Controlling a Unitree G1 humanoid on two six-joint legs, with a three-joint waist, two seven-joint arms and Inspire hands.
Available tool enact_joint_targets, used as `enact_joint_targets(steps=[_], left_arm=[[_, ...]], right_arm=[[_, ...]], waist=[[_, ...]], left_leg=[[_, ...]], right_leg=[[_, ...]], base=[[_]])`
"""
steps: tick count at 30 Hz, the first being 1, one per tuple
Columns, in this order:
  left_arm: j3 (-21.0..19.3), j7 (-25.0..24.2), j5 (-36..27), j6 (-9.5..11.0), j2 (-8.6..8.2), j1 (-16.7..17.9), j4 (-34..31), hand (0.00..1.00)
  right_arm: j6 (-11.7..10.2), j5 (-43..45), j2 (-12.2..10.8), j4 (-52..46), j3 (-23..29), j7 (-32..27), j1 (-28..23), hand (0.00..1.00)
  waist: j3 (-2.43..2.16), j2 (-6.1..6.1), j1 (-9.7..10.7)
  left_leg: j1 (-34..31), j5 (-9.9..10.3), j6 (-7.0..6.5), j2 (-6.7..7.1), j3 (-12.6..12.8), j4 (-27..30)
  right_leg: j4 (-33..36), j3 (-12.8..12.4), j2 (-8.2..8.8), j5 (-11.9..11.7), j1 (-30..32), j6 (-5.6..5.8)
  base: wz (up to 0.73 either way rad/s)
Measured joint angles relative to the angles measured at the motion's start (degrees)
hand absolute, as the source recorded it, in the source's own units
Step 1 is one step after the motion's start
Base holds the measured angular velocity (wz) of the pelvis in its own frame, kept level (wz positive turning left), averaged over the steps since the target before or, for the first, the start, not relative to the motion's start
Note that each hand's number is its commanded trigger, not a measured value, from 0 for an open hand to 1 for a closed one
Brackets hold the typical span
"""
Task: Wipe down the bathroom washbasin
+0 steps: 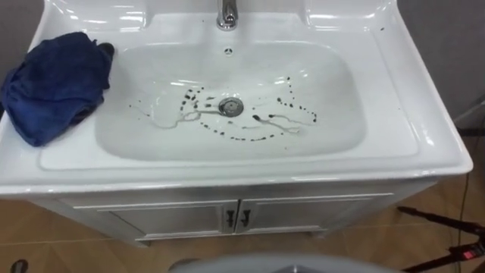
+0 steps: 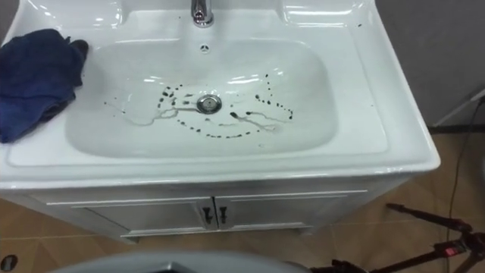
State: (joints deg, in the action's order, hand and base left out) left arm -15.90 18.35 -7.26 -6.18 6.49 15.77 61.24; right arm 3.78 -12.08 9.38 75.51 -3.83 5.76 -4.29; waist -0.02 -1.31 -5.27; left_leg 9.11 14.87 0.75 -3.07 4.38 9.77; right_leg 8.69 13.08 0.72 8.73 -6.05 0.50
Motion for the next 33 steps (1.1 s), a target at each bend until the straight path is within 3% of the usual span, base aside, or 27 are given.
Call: enact_joint_targets(steps=[3,10,13,14,20,25,30,33], left_arm=[[-1.4,5.2,-0.1,2.4,1.08,0.5,-3.4,0.00],[-5.0,13.4,0.1,6.6,1.42,2.3,-10.9,0.00],[-6.6,17.4,0.1,7.3,1.37,4.4,-17.5,0.00],[-6.7,19.1,0.1,8.4,1.39,5.2,-20.4,0.00],[-9.2,26.4,0.7,11.2,1.81,5.1,-30.7,0.00],[-9.5,29.5,2.3,14.1,2.00,4.1,-36.9,0.00],[-10.5,31.0,7.0,14.3,2.30,3.7,-43.0,0.00],[-11.0,31.7,10.9,15.1,3.96,3.0,-48.3,0.00]], right_arm=[[-0.1,1.5,0.4,-0.4,0.0,0.3,1.2,0.00],[-1.2,5.8,1.4,-2.1,0.0,0.2,1.7,0.00],[-2.4,6.0,1.5,-2.3,0.1,0.0,1.5,0.00],[-2.6,5.9,1.6,-2.3,0.1,0.0,1.3,0.00],[-3.3,5.7,1.8,-2.8,0.2,-0.3,0.3,0.00],[-4.1,5.8,1.8,-2.9,0.7,-0.8,-0.2,0.00],[-4.5,6.0,1.9,-4.0,1.9,-0.4,-1.5,0.00],[-5.0,5.8,2.2,-4.0,1.9,-0.1,-1.5,0.00]], waist=[[-0.04,0.34,-1.1],[-0.10,1.59,-3.1],[-0.10,1.84,-4.0],[-0.12,1.92,-4.5],[-0.42,2.67,-5.3],[-0.45,3.66,-5.8],[-0.36,4.12,-5.6],[-0.34,4.62,-5.4]], left_leg=[[-0.9,0.0,0.08,0.05,-1.7,0.4],[-1.4,-0.1,0.21,0.29,-3.7,1.0],[-1.0,-0.1,0.21,0.36,-3.8,0.8],[-0.9,-0.1,0.21,0.40,-3.9,0.6],[-1.7,-0.2,0.13,0.76,-5.0,0.7],[-1.3,-0.2,0.09,0.81,-5.0,0.8],[-0.6,-0.2,0.09,0.86,-5.0,0.8],[-0.9,-0.2,0.09,0.81,-5.3,0.9]], right_leg=[[0.0,1.8,0.17,0.4,0.0,-0.19],[-0.1,3.4,0.39,1.0,-0.9,-0.03],[-0.3,3.4,0.43,1.1,-0.9,0.07],[-0.5,3.6,0.47,1.1,-0.9,0.10],[-0.4,4.7,0.83,1.2,-0.9,0.30],[-0.2,4.8,0.95,1.2,-1.5,0.32],[0.0,4.5,1.03,1.6,-1.6,0.31],[0.2,4.5,0.97,1.6,-1.3,0.23]], base=[[0.28],[0.15],[0.02],[0.00],[0.09],[0.00],[0.00],[0.00]])
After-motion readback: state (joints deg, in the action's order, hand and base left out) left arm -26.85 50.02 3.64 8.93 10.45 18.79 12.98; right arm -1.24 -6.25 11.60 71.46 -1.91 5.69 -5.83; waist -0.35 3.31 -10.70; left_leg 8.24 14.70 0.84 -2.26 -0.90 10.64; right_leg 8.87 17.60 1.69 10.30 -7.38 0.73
